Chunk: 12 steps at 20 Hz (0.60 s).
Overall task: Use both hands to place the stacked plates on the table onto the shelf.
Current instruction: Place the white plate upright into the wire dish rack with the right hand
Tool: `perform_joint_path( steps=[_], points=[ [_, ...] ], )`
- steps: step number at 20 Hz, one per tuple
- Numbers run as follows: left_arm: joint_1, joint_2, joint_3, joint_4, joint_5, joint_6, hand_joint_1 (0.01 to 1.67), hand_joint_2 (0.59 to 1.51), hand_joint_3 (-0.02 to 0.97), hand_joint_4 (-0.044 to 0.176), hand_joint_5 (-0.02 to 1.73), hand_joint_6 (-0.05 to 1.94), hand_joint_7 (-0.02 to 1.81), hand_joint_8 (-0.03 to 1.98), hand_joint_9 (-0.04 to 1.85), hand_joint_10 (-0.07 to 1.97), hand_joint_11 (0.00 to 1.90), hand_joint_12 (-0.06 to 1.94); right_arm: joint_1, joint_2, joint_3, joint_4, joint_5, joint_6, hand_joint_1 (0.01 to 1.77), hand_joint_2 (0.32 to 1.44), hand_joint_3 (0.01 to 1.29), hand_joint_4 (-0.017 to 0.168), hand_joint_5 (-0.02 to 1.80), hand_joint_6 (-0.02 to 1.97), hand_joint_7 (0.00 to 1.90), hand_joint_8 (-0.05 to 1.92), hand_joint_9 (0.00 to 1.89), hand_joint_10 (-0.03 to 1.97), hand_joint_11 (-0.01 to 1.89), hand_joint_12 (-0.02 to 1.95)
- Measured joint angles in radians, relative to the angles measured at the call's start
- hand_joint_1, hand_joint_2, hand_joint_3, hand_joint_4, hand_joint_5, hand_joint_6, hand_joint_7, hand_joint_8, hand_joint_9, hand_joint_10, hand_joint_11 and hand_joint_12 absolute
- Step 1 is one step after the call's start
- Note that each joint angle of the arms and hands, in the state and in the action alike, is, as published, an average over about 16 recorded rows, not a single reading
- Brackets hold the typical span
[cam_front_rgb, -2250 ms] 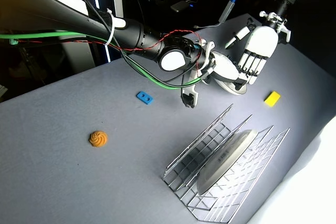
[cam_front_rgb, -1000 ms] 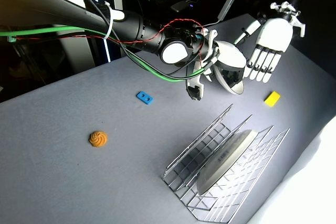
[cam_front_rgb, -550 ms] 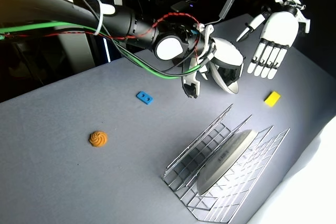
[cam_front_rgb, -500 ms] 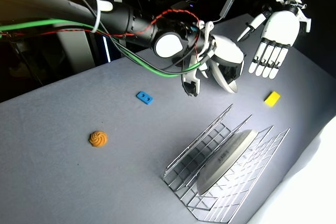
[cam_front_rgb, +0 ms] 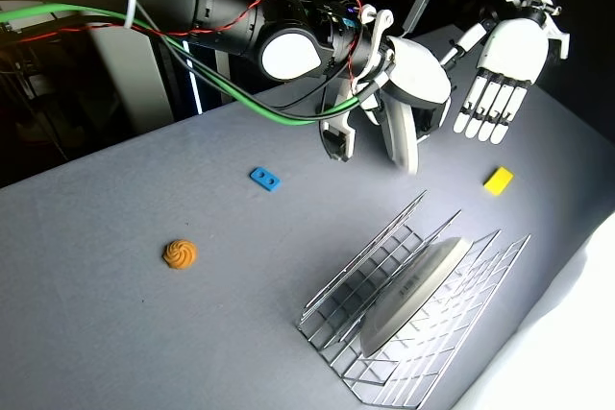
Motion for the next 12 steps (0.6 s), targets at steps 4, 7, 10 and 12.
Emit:
perform_joint_path(
  steps=[4,7,10,12],
  points=[
    [0.001,0.001,-0.001,0.002,0.000,0.000,0.02,1.182,0.016,-0.002,0.07,0.02,0.10,0.01,0.08,0.02,0.03,0.07,0.044,0.037,-0.013,0.111,-0.047,0.000,1.30,0.95,0.02,0.011,1.03,0.83,1.12,0.74,1.16,0.44,0.94,0.96],
    [0.001,0.001,-0.002,0.004,0.000,0.001,0.02,1.182,0.016,-0.002,0.07,0.02,0.10,0.01,0.09,0.02,0.02,0.09,0.080,0.059,-0.019,0.185,-0.081,0.000,1.30,0.95,0.02,0.014,1.03,0.83,1.13,0.73,1.18,0.35,0.95,0.96],
    [0.002,0.001,-0.004,0.007,-0.001,0.002,0.02,1.183,0.016,-0.002,0.07,0.02,0.11,0.01,0.09,0.02,0.02,0.12,0.117,0.075,-0.021,0.250,-0.108,0.001,1.30,0.96,0.02,0.009,1.03,0.83,1.13,0.73,1.17,0.43,0.94,0.96],
    [0.005,0.001,-0.004,0.009,-0.001,0.003,0.02,1.183,0.016,-0.002,0.07,0.02,0.11,0.01,0.09,0.02,0.02,0.13,0.140,0.085,-0.022,0.284,-0.121,0.003,1.30,0.96,0.02,0.007,1.02,0.83,1.13,0.73,1.15,0.47,0.93,0.97]
  ],
)
